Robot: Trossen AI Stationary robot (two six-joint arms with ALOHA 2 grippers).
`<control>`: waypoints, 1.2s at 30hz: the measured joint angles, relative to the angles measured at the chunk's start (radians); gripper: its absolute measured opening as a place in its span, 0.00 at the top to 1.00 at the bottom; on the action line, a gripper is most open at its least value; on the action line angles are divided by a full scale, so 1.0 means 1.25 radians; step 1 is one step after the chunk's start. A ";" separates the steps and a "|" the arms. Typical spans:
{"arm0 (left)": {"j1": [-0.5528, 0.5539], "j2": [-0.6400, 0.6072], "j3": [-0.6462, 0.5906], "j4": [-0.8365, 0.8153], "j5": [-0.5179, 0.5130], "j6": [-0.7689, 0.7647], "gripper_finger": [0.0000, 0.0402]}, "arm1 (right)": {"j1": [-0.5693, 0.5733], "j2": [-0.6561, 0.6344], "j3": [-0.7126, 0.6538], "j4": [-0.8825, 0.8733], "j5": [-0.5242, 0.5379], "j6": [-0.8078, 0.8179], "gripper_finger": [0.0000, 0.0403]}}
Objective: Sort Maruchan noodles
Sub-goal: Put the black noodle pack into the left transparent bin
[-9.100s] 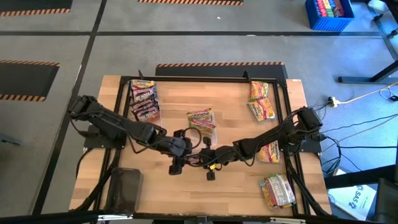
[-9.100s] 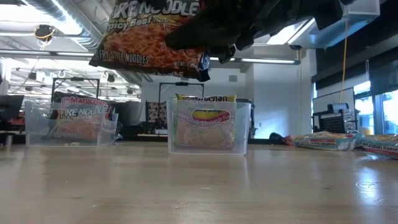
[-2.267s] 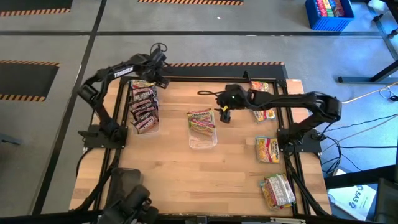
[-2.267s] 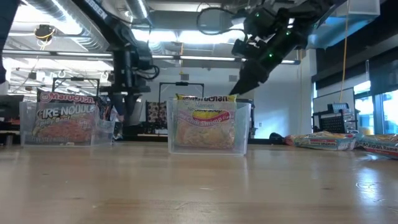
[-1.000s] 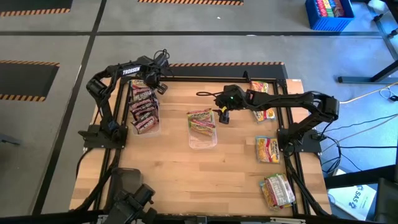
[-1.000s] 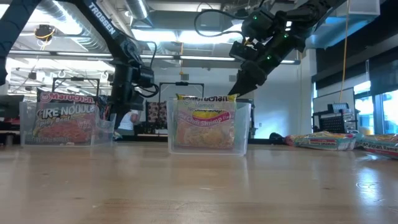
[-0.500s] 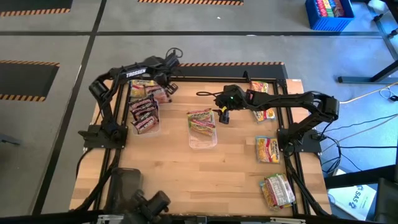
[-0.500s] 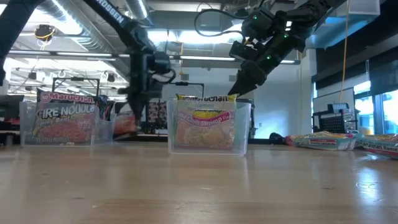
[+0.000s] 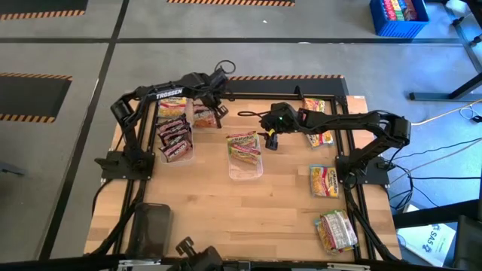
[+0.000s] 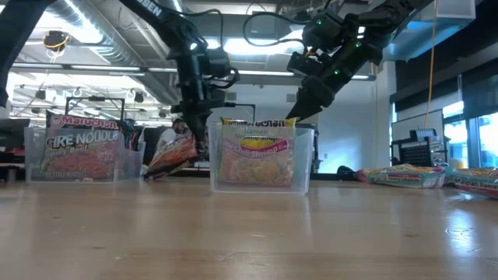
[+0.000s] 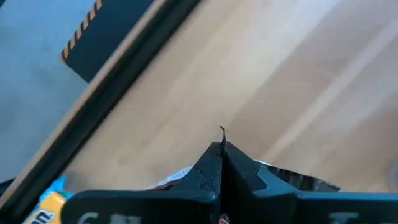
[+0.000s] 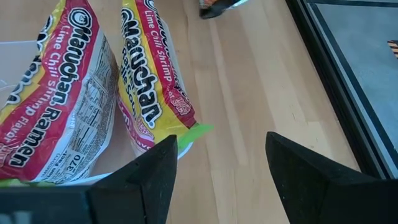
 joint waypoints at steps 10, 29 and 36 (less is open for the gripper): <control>-0.107 -0.009 0.000 -0.034 -0.003 0.006 1.00 | 0.000 0.000 0.000 -0.001 0.000 -0.002 0.44; -0.329 -0.010 0.000 -0.061 -0.057 -0.069 1.00 | 0.001 -0.001 0.000 -0.009 0.001 -0.002 0.44; -0.394 -0.010 0.000 -0.051 -0.067 -0.079 1.00 | 0.021 -0.005 -0.001 -0.015 0.011 -0.001 0.44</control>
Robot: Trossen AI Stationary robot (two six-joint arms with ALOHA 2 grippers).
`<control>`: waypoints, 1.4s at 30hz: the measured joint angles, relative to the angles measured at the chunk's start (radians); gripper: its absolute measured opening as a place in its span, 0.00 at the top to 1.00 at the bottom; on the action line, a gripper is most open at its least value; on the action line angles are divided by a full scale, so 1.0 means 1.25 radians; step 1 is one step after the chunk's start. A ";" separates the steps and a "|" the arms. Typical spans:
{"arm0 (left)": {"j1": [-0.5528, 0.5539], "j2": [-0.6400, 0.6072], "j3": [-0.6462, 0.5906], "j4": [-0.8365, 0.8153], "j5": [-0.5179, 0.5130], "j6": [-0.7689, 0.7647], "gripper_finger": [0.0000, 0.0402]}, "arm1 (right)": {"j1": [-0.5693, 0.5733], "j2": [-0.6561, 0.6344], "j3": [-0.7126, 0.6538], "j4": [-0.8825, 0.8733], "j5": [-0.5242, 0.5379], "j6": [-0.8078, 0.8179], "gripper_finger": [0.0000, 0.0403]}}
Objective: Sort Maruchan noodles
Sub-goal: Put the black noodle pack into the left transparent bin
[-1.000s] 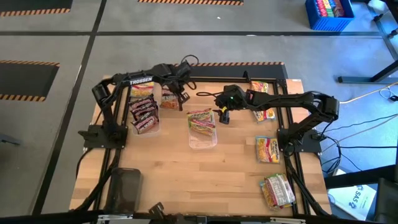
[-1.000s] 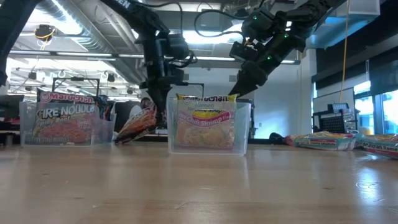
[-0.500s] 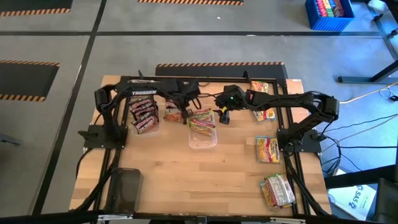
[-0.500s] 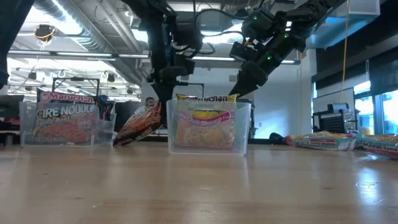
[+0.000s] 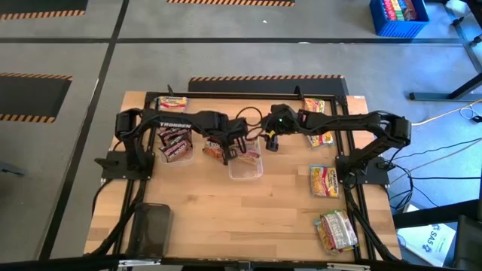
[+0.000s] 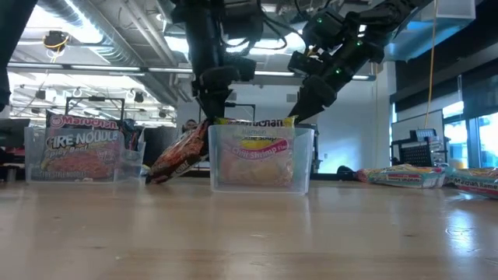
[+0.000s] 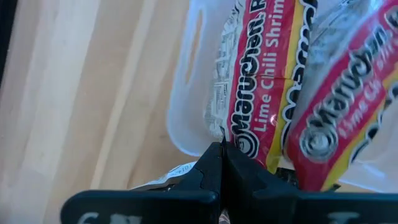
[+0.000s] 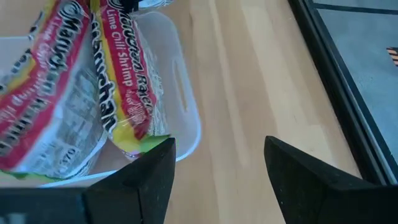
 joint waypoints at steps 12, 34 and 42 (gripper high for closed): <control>-0.124 -0.009 0.000 0.003 -0.025 -0.048 1.00 | 0.136 0.000 0.000 0.006 0.039 0.043 0.44; -0.260 -0.013 0.000 -0.158 -0.133 -0.214 1.00 | 0.325 0.001 0.000 -0.018 0.076 0.138 0.44; -0.334 -0.013 0.000 -0.127 -0.113 -0.257 1.00 | 0.413 0.015 0.002 0.016 0.006 0.149 0.44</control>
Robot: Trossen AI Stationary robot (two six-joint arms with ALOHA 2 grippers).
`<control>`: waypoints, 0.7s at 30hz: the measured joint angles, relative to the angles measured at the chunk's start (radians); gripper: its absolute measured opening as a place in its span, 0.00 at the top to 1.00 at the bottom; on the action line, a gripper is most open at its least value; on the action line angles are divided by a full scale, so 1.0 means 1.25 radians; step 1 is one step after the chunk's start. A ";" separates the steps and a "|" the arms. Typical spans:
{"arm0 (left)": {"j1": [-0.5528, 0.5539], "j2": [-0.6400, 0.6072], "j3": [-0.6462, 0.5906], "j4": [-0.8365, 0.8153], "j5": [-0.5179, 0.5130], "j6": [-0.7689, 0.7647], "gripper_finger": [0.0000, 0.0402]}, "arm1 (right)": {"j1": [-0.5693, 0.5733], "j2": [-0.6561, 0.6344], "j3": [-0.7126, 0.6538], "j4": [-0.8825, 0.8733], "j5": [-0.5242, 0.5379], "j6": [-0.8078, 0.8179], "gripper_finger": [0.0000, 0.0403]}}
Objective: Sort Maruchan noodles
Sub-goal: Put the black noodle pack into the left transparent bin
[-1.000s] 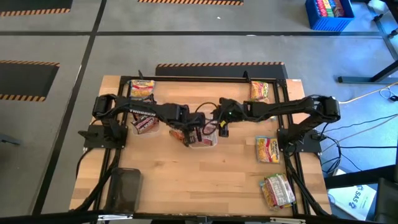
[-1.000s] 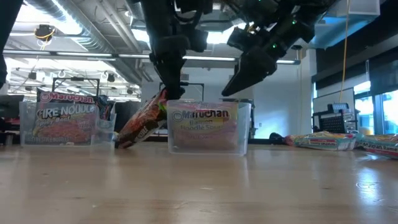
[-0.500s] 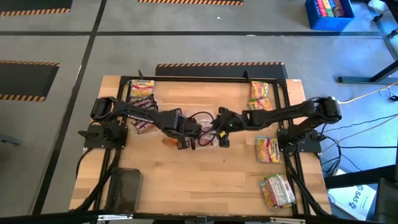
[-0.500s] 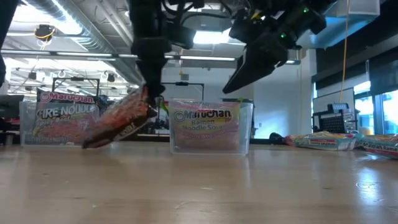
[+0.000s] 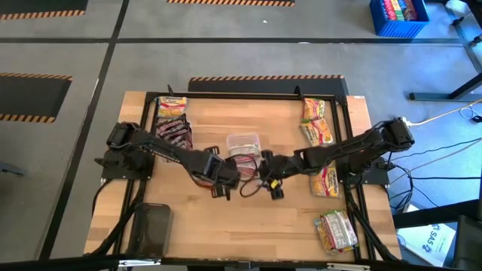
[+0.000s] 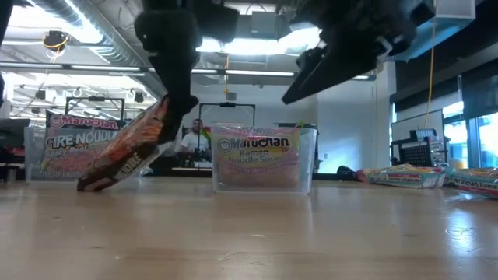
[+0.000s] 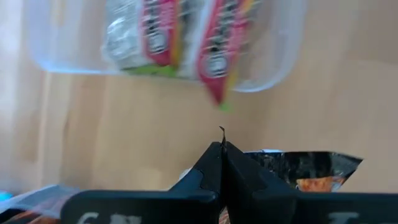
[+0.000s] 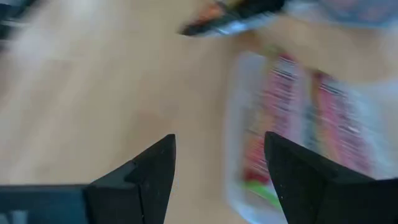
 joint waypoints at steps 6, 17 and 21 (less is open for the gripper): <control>-0.052 0.000 -0.002 0.072 0.003 -0.003 1.00 | 0.070 0.088 0.000 0.060 0.000 0.003 0.44; -0.127 0.000 -0.046 0.209 -0.026 -0.036 1.00 | 0.083 0.158 0.000 0.091 0.252 0.001 0.44; -0.130 0.000 -0.046 0.235 -0.072 -0.025 1.00 | 0.068 0.158 0.000 0.074 0.342 -0.003 0.44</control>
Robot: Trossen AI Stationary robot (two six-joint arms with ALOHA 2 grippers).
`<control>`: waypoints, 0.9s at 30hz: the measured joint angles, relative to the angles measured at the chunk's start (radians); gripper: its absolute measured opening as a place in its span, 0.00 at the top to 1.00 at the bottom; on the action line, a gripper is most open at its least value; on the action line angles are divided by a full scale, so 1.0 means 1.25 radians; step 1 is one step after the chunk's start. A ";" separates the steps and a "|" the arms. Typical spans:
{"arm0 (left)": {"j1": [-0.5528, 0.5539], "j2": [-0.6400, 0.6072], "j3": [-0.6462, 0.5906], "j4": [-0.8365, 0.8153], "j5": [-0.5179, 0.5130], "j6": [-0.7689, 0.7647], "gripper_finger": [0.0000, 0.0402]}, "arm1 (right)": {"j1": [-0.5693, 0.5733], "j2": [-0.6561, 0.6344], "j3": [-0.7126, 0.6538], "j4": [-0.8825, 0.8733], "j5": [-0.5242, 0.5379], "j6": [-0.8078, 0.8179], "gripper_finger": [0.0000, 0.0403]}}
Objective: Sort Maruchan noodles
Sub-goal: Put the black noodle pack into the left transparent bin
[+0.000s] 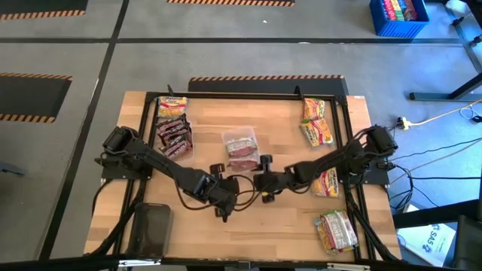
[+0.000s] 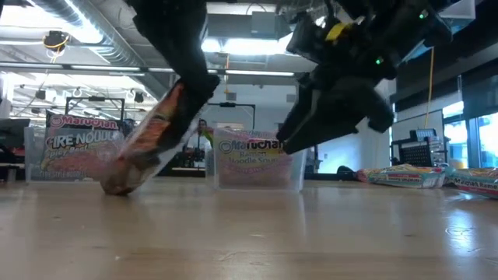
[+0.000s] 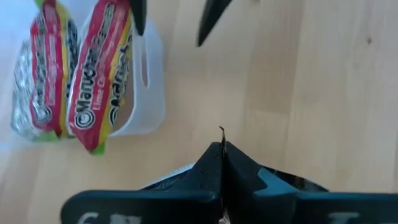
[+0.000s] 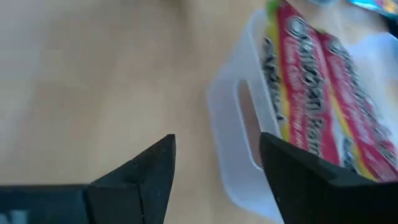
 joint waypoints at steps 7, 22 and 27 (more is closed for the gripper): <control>0.000 0.000 0.000 0.043 -0.024 0.075 0.89 | -0.040 0.000 0.000 -0.082 0.119 0.002 0.44; -0.012 0.000 0.002 -0.001 0.051 0.077 0.68 | 0.003 -0.104 0.000 -0.177 0.019 0.083 0.44; -0.018 0.000 -0.029 -0.001 0.071 0.081 0.68 | 0.043 -0.078 -0.001 -0.103 -0.015 0.087 0.44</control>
